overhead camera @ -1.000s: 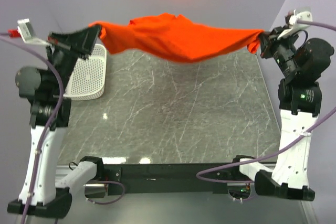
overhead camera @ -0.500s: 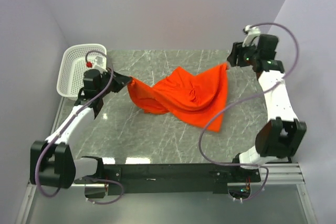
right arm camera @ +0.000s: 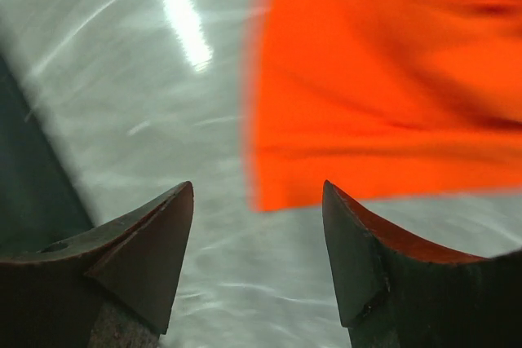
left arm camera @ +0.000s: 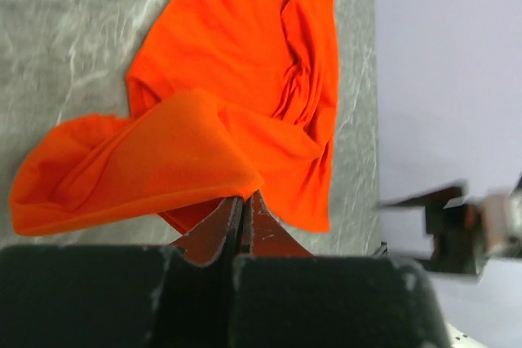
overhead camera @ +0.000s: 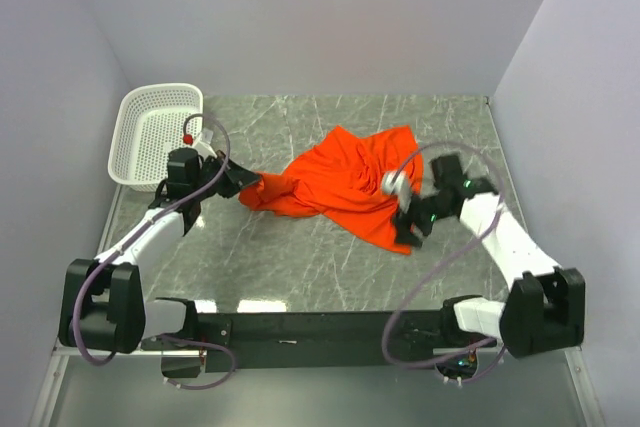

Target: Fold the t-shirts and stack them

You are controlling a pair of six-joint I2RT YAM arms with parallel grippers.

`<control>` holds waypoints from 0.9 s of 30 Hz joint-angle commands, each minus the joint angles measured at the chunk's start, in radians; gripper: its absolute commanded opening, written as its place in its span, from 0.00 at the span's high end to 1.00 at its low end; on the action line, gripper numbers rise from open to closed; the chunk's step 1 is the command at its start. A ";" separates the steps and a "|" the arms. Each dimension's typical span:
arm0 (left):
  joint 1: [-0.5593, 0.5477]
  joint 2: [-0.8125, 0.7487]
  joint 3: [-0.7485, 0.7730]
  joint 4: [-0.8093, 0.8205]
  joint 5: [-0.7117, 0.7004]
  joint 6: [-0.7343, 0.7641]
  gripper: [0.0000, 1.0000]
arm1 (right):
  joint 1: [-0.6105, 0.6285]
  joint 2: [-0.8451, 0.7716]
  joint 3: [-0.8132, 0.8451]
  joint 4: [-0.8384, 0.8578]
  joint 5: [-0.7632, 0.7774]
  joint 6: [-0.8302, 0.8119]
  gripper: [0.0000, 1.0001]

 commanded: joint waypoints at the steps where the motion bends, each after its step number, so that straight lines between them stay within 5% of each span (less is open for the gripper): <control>1: 0.001 -0.069 -0.028 0.003 0.044 0.044 0.99 | 0.129 -0.113 -0.201 0.037 0.088 -0.144 0.29; 9: 0.000 -0.154 -0.046 -0.026 0.062 0.024 0.99 | 0.258 -0.074 -0.328 0.272 0.368 0.054 0.33; 18: 0.000 -0.214 -0.038 -0.080 0.068 0.030 0.99 | 0.292 -0.002 -0.345 0.380 0.450 0.097 0.40; 24: 0.001 -0.234 -0.040 -0.086 0.068 0.027 0.99 | 0.300 -0.011 -0.372 0.317 0.424 0.046 0.62; 27: 0.001 -0.237 -0.032 -0.084 0.072 0.019 0.99 | 0.298 -0.067 -0.363 0.276 0.420 0.035 0.88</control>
